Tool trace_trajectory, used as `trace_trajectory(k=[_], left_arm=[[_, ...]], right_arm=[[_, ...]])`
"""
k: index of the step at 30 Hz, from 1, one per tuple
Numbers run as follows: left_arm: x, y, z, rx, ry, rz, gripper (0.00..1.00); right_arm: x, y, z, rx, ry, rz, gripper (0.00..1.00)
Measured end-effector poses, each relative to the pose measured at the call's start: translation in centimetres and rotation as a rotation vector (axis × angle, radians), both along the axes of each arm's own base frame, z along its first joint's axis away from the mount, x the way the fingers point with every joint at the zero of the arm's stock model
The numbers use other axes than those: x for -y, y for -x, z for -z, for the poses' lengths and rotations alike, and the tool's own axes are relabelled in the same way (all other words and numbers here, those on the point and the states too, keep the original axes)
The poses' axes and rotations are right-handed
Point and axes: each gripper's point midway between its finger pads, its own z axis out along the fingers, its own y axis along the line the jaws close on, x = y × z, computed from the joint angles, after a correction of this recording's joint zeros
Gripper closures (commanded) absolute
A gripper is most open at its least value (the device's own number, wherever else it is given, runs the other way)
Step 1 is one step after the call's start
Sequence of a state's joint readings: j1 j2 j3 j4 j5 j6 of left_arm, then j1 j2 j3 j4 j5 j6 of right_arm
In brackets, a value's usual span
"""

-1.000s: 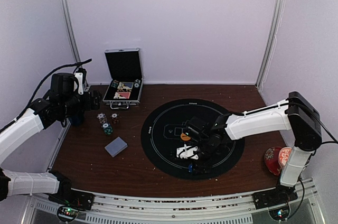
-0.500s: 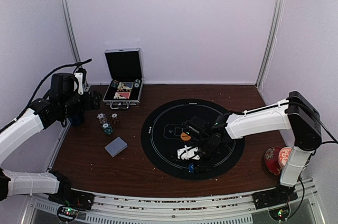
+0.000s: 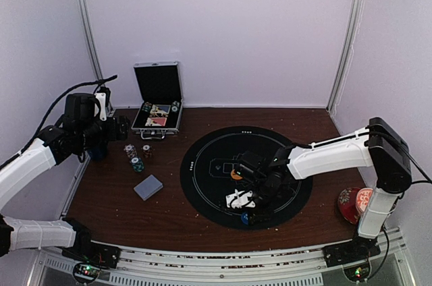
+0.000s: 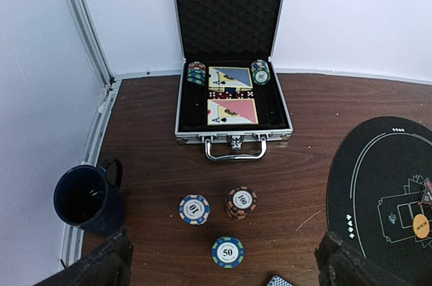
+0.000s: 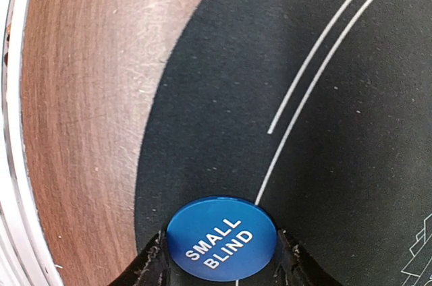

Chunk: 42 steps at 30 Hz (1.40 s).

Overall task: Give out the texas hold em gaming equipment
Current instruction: Move the small blind button to the small blind area, then pick up the big blind button from the poker table mat.

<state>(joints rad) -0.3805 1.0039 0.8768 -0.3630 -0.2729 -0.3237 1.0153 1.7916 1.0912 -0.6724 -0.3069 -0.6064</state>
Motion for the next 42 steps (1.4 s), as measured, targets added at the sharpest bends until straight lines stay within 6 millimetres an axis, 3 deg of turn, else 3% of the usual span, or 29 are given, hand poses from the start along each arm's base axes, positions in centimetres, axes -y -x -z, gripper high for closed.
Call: trace_trajectory(k=[12, 23, 27, 32, 37, 39, 42], left_arm=[[0.0, 0.0, 0.0, 0.0, 0.0, 0.0, 0.02], [0.0, 0.0, 0.0, 0.0, -0.001, -0.001, 0.02], [-0.1, 0.0, 0.0, 0.001, -0.003, -0.004, 0.02], [-0.2, 0.0, 0.0, 0.002, -0.006, -0.011, 0.02], [-0.4, 0.0, -0.1, 0.005, -0.011, -0.021, 0.02], [-0.5, 0.0, -0.1, 0.007, -0.012, -0.022, 0.02], [-0.5, 0.0, -0.3, 0.011, -0.013, -0.022, 0.02]], right_arm=[[-0.1, 1.0, 0.0, -0.007, 0.012, -0.03, 0.47], [-0.1, 1.6, -0.6, -0.013, 0.008, -0.031, 0.18], [0.3, 0.9, -2.5, -0.002, -0.015, -0.006, 0.14], [-1.5, -3.0, -6.6, 0.103, -0.097, 0.078, 0.08], [-4.8, -9.6, -10.5, 0.257, -0.172, 0.271, 0.04], [-5.8, -12.1, -10.6, 0.281, -0.186, 0.342, 0.03], [-5.8, -14.3, -8.8, 0.284, -0.155, 0.437, 0.03]])
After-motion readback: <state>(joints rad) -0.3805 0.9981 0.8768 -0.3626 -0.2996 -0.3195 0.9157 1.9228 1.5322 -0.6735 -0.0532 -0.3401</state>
